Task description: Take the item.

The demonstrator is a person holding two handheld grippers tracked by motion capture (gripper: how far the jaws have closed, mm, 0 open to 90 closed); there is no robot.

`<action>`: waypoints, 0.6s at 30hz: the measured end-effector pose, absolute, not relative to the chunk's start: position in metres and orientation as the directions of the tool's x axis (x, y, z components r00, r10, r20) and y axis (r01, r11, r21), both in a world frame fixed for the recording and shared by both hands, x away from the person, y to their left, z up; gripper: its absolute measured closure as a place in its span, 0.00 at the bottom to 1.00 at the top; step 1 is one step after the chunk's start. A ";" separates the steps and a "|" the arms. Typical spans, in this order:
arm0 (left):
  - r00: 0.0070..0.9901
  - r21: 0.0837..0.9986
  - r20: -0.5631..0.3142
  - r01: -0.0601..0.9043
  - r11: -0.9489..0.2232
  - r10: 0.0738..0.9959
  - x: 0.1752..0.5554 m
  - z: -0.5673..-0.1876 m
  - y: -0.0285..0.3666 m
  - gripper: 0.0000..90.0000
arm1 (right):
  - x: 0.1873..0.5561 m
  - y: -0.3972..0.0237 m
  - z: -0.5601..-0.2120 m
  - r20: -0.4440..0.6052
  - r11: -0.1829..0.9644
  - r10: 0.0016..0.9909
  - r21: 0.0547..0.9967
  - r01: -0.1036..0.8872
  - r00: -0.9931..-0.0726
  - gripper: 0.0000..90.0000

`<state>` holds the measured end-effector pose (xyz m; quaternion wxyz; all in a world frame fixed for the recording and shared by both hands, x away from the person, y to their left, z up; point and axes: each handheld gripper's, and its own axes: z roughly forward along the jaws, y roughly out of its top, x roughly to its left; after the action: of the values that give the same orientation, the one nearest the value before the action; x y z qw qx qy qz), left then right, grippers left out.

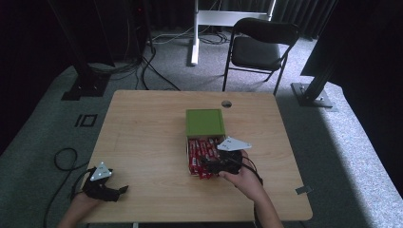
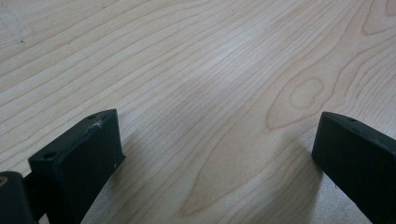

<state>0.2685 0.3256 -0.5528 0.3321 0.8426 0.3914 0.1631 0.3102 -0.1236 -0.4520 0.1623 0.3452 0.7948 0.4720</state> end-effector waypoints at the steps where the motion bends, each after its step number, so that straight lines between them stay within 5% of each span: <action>1: 0.640 0.687 0.015 0.551 -0.473 0.768 0.268 -0.553 0.326 0.03 | 0.311 -0.122 -0.453 0.062 0.321 0.703 0.861 0.394 -0.709 0.29; 7: 0.641 0.687 0.015 0.551 -0.474 0.768 0.268 -0.553 0.326 0.03 | 0.316 -0.114 -0.459 0.071 0.316 0.733 0.845 0.432 -0.676 0.51; 18: 0.641 0.687 0.015 0.551 -0.474 0.767 0.268 -0.553 0.326 0.03 | 0.327 -0.100 -0.469 0.106 0.278 0.801 0.806 0.522 -0.589 0.65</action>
<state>0.2685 0.3257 -0.5528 0.3318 0.8428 0.3911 0.1631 0.3267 -0.1002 -0.4686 0.1632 0.4229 0.7824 0.4270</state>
